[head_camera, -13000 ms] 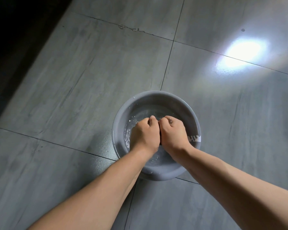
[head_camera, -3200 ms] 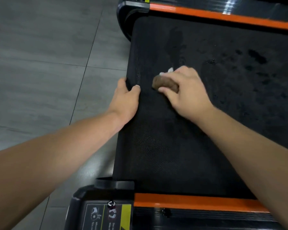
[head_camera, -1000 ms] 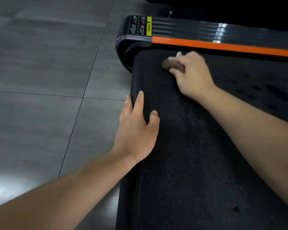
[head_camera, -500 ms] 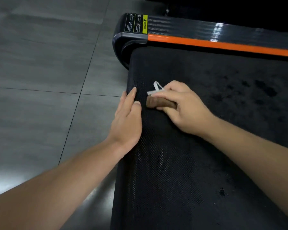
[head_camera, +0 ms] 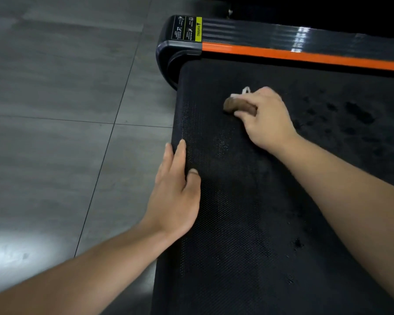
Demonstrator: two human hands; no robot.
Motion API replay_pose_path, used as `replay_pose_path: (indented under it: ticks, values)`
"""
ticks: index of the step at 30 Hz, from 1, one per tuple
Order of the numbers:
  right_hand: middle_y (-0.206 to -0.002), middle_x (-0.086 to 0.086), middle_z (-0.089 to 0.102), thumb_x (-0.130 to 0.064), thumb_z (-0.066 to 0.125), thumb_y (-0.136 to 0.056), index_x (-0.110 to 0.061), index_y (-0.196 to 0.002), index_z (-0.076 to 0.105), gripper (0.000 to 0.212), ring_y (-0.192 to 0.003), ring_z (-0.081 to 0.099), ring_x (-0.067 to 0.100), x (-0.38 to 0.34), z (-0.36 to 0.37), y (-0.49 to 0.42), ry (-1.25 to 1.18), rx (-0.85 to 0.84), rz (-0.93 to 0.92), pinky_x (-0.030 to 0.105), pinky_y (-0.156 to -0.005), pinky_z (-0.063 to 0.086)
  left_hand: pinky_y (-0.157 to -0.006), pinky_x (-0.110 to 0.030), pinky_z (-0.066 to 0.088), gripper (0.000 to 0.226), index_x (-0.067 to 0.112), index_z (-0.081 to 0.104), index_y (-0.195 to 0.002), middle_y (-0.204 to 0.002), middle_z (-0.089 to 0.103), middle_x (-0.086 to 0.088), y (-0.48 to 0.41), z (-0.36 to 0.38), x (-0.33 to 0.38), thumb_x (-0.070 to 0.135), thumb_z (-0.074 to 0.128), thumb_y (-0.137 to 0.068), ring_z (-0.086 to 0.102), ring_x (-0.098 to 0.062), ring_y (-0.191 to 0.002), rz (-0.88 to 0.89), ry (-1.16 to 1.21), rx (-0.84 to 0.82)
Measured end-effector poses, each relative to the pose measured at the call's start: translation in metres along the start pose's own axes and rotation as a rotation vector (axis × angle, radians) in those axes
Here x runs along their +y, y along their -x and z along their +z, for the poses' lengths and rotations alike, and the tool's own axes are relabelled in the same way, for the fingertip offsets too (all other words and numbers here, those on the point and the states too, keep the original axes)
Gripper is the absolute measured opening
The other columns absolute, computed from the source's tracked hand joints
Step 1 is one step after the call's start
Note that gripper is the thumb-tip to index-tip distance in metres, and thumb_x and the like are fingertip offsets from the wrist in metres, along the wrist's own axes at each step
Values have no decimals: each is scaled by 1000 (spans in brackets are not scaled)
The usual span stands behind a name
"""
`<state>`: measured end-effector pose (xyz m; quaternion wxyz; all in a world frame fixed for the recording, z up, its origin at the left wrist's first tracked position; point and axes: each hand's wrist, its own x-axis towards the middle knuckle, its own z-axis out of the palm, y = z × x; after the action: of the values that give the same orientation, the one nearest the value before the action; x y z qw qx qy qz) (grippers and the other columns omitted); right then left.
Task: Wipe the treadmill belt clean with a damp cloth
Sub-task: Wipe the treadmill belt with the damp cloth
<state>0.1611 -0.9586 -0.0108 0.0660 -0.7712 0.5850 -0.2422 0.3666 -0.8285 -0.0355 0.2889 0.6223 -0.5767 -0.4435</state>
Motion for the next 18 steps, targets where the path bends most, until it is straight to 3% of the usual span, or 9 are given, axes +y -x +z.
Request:
replay_pose_path:
  ticks: [2,6,8,12,14,18]
  values:
    - [-106,-1,52,-24,68,-93,-38,-123,69,33,-110,52,28,-5,6,3,-4,-2,70,36,-100,41,-112,-14,2,59,44,10,-163,-170,-5,22,-1,-2,-2,33,33,-110,-8,19,-144,-2,1,-4]
    - [-103,-2,54,-23,65,-92,-35,-115,72,26,-97,52,23,-45,-9,84,-183,-189,-196,36,-87,44,-100,-1,3,60,50,10,-161,-168,-8,30,-2,-5,-9,38,37,-109,-7,32,-135,4,38,-49]
    - [-102,-1,56,-25,64,-92,-35,-114,73,26,-96,53,24,-33,-14,76,-142,-201,-247,37,-87,44,-96,3,4,60,51,12,-161,-167,-6,31,-2,-4,-11,38,38,-109,-5,40,-125,0,60,-31]
    - [-108,4,55,-27,64,-94,-38,-121,70,30,-110,53,31,-1,-1,15,23,20,101,40,-99,42,-96,7,4,57,48,16,-161,-167,-2,31,-2,-2,-13,35,38,-111,-4,33,-134,-7,132,-21]
    - [-106,2,55,-28,63,-92,-40,-117,70,29,-106,53,28,-20,4,38,-9,-14,43,42,-96,44,-101,5,2,55,43,19,-162,-169,2,27,-3,-2,-15,30,36,-112,-2,25,-143,0,153,1]
    - [-103,-4,53,-26,62,-94,-35,-117,70,26,-95,51,19,-63,-18,127,-197,-239,-204,37,-84,44,-107,-2,4,54,41,23,-162,-170,6,23,-5,-2,-18,23,35,-112,1,18,-148,-8,202,12]
